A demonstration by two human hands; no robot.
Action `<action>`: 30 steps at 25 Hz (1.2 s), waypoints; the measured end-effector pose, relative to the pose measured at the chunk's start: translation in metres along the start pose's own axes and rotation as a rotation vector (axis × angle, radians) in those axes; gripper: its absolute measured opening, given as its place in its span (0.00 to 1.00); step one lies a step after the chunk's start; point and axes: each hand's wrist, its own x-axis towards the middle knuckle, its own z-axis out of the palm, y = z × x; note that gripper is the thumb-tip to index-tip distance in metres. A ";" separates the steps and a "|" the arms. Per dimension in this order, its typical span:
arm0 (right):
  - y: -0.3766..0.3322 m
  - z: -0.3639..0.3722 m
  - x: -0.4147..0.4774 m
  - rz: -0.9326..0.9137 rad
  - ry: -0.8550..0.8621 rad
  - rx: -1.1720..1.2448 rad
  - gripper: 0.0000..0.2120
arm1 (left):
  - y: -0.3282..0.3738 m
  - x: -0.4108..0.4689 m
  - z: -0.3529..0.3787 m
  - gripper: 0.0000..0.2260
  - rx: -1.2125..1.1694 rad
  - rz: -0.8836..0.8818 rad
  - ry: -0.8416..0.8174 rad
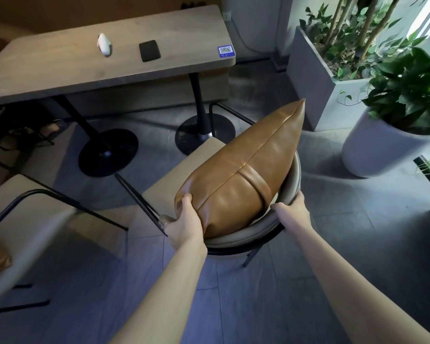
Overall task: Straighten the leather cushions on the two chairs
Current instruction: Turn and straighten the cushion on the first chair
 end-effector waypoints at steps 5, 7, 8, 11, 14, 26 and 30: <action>-0.010 0.018 0.003 -0.041 -0.043 0.103 0.21 | 0.027 0.030 0.006 0.36 0.019 0.035 -0.021; -0.017 0.029 0.005 -0.050 -0.066 0.157 0.30 | 0.040 0.044 0.011 0.38 0.046 0.056 -0.024; -0.019 0.036 0.008 -0.046 -0.070 0.193 0.37 | 0.046 0.051 0.013 0.39 0.053 0.068 -0.029; -0.020 0.054 0.028 -0.043 -0.050 0.257 0.46 | 0.063 0.069 0.023 0.40 0.080 0.089 -0.047; -0.040 0.070 0.028 -0.041 -0.026 0.293 0.43 | 0.084 0.089 0.033 0.41 0.135 0.100 -0.077; -0.108 0.169 0.048 -0.043 -0.006 0.404 0.52 | 0.195 0.195 0.066 0.45 0.203 0.180 -0.230; -0.128 0.201 0.052 -0.028 0.008 0.396 0.58 | 0.229 0.225 0.074 0.45 0.228 0.192 -0.267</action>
